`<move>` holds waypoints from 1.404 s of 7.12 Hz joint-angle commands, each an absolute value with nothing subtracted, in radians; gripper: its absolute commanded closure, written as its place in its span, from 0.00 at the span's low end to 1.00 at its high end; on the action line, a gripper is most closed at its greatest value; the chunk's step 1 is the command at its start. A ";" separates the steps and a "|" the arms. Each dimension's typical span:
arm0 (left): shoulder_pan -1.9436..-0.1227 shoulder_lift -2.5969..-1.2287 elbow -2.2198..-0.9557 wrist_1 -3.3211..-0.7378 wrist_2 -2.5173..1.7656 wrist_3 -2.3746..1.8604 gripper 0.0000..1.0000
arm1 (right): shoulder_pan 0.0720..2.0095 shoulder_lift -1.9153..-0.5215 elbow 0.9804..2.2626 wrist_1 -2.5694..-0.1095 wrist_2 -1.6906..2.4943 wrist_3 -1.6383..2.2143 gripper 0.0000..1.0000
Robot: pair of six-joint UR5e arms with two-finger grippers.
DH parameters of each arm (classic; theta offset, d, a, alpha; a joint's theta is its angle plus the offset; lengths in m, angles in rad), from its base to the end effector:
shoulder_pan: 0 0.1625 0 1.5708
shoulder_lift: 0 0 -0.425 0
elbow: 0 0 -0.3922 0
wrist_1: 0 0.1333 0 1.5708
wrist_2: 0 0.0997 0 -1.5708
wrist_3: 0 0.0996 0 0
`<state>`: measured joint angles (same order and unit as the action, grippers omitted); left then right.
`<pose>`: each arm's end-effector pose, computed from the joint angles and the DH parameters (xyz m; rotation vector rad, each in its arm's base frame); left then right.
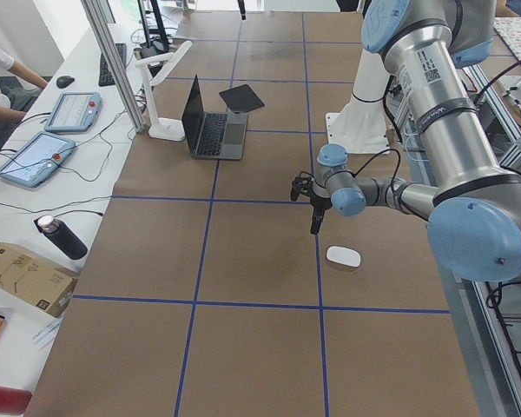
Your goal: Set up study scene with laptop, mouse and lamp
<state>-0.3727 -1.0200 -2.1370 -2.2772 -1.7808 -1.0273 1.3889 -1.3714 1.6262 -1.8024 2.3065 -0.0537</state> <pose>0.2467 -0.2173 0.5258 0.1382 0.7354 0.2386 -0.0369 -0.5678 0.5517 -0.0251 -0.7373 -0.2334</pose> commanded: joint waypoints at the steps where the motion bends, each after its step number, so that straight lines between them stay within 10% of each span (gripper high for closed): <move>1: -0.357 -0.980 -2.070 -2.381 -1.776 -1.012 0.00 | 1.385 -1.371 1.629 -1.802 2.307 -0.054 0.02; 10: -0.201 -0.899 -1.980 -2.542 -1.776 -1.112 0.00 | 1.370 -1.370 1.629 -1.802 2.315 -0.054 0.02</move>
<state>-0.2131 -0.9066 -1.9891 -2.5329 -1.7776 -1.1121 1.3705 -1.3704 1.6283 -1.8024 2.3145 -0.0537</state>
